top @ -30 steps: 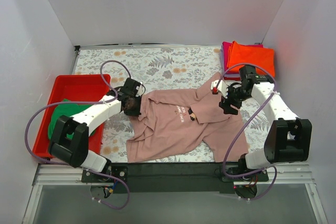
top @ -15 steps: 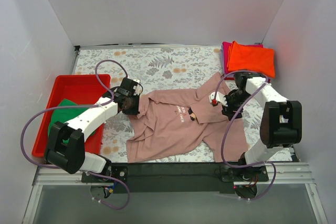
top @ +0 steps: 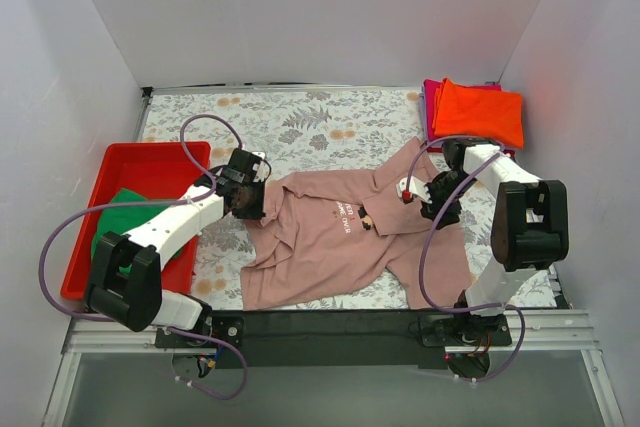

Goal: Fold and stack the t-shirts
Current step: Flatten the tshirt out

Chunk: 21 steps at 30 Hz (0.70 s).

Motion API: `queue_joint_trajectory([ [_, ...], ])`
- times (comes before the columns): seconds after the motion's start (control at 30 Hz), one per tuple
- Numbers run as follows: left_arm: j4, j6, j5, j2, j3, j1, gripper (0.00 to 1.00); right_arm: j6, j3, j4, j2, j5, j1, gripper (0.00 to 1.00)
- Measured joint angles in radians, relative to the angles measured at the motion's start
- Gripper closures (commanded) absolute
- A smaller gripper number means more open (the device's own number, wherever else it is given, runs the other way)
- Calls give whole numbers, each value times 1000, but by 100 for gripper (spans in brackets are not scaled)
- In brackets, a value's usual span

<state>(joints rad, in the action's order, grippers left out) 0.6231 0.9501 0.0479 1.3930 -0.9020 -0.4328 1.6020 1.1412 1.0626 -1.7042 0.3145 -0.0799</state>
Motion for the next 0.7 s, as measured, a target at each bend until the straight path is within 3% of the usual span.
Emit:
queue_joint_trajectory([
  [0.47, -2, 0, -7, 0, 8, 6, 100, -2, -7, -51, -5, -6, -1, 68],
  [0.57, -2, 1, -8, 0, 8, 6, 100, -2, -12, -53, -5, -6, -1, 77],
  [0.67, -2, 5, -11, 0, 8, 6, 100, -1, -26, -61, -5, -5, -3, 97],
  [0.7, -2, 6, -11, 0, 8, 6, 100, -5, -44, -66, -5, -6, -8, 99],
])
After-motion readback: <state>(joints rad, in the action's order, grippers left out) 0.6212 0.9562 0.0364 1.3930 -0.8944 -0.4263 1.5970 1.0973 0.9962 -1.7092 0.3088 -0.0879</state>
